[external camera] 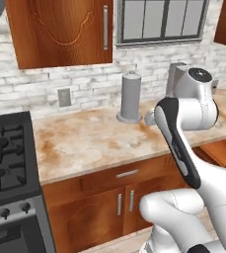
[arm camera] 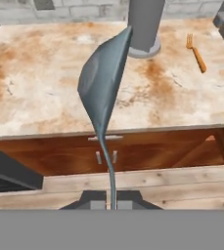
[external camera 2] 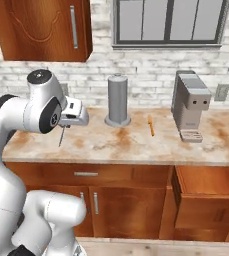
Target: Organize the utensils by type. Pick up the wooden spoons from the counter and place them in the open cabinet. Then pick up the metallic utensils from the counter and place them in the open drawer.
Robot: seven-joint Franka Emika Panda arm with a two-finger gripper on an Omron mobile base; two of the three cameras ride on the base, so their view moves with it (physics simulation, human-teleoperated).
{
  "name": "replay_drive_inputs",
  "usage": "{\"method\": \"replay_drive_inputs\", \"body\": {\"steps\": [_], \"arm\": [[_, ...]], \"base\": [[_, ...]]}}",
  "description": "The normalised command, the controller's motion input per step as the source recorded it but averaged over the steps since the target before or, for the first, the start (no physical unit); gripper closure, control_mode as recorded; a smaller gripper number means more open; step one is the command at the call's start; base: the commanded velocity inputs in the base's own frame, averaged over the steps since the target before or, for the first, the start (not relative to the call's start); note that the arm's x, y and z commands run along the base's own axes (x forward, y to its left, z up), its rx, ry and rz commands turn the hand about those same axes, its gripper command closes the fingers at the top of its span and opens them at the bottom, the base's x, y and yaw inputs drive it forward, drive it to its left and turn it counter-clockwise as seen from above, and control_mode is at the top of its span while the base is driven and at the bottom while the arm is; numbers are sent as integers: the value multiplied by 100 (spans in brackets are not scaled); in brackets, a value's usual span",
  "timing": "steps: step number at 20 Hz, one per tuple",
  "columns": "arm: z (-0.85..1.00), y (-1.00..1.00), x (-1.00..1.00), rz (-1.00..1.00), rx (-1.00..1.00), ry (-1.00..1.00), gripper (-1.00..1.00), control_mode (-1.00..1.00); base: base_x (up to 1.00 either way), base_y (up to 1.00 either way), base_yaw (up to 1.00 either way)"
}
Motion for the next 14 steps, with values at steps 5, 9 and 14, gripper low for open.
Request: {"method": "replay_drive_inputs", "body": {"steps": [5, 9, 14], "arm": [[0, 0, 0, 0, 0, 0, 100, 100], [0, 0, 0, 0, 0, 0, 100, 100], [0, 0, 0, 0, 0, 0, 100, 100]], "base": [[-14, 0, -65], [-1, 0, -71], [0, 5, -67]]}}
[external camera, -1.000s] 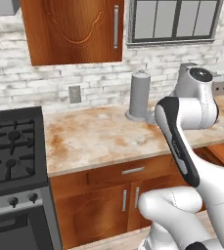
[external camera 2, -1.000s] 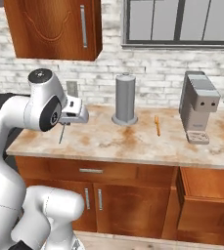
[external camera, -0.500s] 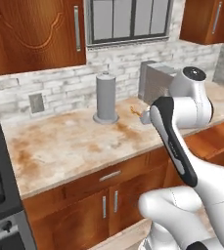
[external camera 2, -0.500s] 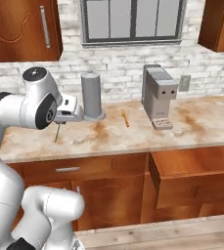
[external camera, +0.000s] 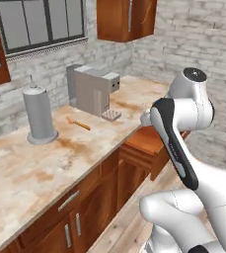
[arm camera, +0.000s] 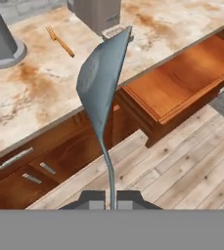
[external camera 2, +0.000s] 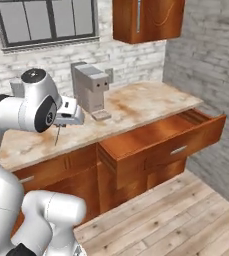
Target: Organize the utensils by type. Pick up the wooden spoons from the counter and place them in the open cabinet. Then pick up the metallic utensils from the counter and place them in the open drawer.
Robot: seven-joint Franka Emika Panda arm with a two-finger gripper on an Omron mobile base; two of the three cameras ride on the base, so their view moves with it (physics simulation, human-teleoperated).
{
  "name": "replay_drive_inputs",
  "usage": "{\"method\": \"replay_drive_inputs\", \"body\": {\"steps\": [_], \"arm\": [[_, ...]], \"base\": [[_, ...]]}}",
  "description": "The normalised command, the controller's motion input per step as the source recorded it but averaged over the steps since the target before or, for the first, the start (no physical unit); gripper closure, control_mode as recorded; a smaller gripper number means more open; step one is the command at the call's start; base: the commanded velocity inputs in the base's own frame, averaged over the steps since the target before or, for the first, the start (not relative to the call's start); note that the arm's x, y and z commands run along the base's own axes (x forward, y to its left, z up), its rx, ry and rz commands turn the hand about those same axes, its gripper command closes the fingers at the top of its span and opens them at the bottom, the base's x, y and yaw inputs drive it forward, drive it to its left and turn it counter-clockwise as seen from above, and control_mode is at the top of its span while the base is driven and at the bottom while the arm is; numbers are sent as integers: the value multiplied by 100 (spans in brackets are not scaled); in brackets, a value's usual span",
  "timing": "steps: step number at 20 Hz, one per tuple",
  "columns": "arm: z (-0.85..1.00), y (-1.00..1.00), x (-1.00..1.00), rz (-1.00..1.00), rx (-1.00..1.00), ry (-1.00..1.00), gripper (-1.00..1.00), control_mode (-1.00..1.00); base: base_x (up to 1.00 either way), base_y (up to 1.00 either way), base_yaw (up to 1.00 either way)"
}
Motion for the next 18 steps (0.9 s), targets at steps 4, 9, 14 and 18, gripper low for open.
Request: {"method": "replay_drive_inputs", "body": {"steps": [4, 9, 14, 18], "arm": [[0, 0, 0, 0, 0, 0, 100, 100], [0, 0, 0, 0, 0, 0, 100, 100], [0, 0, 0, 0, 0, 0, 100, 100], [0, 0, 0, 0, 0, 0, 100, 100]], "base": [[0, 15, -61], [7, 41, -51], [1, 54, -39], [0, 59, -32]]}}
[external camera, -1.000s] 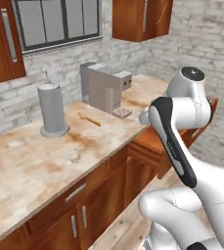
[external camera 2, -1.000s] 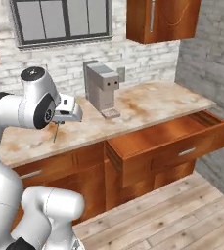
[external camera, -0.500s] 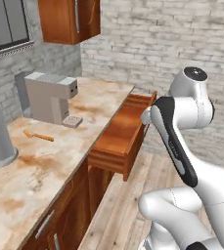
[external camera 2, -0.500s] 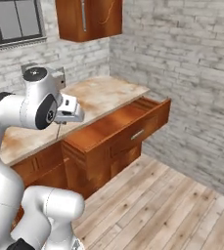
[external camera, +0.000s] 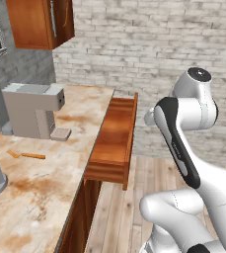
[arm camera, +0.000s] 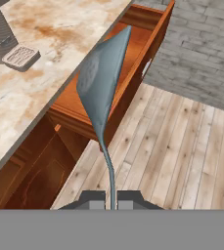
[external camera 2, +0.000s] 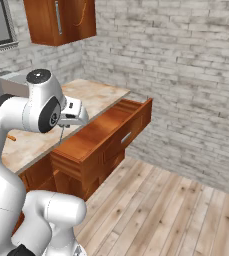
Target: Organize the utensils by type. Pick up the wooden spoons from the counter and place them in the open cabinet. Then pick up the metallic utensils from the counter and place them in the open drawer.
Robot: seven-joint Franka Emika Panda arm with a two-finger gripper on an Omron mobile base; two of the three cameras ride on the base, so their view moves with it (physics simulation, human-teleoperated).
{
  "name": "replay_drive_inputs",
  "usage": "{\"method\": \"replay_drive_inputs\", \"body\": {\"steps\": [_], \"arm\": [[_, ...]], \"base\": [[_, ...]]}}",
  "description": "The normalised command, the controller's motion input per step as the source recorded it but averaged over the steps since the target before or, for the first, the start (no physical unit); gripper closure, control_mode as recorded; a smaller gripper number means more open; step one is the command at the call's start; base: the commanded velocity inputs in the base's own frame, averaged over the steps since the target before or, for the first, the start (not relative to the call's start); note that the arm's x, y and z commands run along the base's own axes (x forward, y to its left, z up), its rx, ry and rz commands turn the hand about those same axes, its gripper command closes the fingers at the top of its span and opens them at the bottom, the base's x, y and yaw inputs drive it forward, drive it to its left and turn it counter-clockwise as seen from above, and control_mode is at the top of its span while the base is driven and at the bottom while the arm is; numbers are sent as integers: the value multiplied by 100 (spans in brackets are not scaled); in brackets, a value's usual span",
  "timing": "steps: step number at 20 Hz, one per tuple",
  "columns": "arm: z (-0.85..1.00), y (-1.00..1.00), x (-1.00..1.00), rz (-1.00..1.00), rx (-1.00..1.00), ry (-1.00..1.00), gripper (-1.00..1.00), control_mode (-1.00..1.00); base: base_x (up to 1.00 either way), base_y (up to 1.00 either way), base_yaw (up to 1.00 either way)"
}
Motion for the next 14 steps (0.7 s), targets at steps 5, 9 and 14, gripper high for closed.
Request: {"method": "replay_drive_inputs", "body": {"steps": [5, 9, 14], "arm": [[0, 0, 0, 0, 0, 0, 100, 100], [0, 0, 0, 0, 0, 0, 100, 100], [0, 0, 0, 0, 0, 0, 100, 100]], "base": [[6, 62, -22], [1, 70, -7], [28, 27, -1]]}}
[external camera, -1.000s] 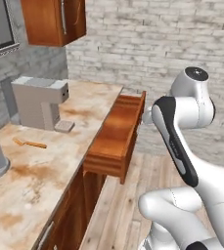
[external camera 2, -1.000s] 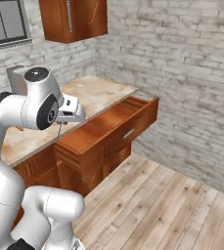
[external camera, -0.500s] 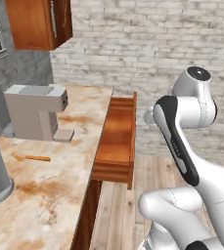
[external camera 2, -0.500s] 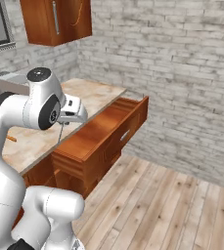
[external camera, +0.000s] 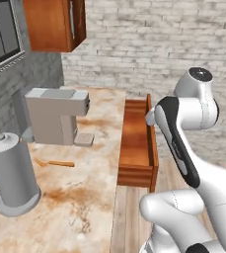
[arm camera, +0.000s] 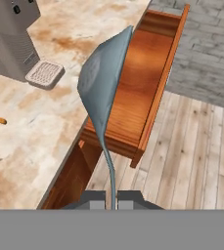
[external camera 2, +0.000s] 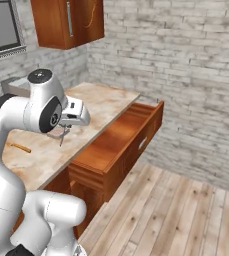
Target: Organize the utensils by type. Pick up the wooden spoons from the counter and place them in the open cabinet. Then pick up the metallic utensils from the counter and place them in the open drawer.
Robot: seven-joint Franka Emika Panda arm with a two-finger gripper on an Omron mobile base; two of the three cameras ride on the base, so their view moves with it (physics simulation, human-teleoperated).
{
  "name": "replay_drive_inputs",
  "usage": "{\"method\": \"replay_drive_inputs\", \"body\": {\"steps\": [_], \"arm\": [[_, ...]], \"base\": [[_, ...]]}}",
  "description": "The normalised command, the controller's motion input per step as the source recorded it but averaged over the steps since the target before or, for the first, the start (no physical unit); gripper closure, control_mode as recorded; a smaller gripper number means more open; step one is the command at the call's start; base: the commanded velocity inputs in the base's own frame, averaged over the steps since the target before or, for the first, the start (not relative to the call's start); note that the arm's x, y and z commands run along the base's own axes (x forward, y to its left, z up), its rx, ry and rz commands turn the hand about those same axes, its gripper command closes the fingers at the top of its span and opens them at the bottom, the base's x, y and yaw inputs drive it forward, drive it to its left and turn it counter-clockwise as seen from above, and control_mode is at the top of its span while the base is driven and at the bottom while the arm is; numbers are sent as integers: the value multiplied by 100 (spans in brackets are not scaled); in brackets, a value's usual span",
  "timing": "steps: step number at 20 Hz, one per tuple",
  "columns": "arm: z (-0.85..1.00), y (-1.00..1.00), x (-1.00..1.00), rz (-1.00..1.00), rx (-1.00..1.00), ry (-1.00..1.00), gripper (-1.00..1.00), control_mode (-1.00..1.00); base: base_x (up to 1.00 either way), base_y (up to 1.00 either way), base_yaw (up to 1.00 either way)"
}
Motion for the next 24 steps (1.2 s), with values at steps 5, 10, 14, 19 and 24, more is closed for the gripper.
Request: {"method": "replay_drive_inputs", "body": {"steps": [5, 10, 14, 19, 24], "arm": [[0, 0, 0, 0, 0, 0, 100, 100], [0, 0, 0, 0, 0, 0, 100, 100], [0, 0, 0, 0, 0, 0, 100, 100], [0, 0, 0, 0, 0, 0, 100, 100], [0, 0, 0, 0, 0, 0, 100, 100]], "base": [[53, 3, 0], [51, 2, 0], [44, 1, 0], [50, 0, 0], [68, 0, 0]]}}
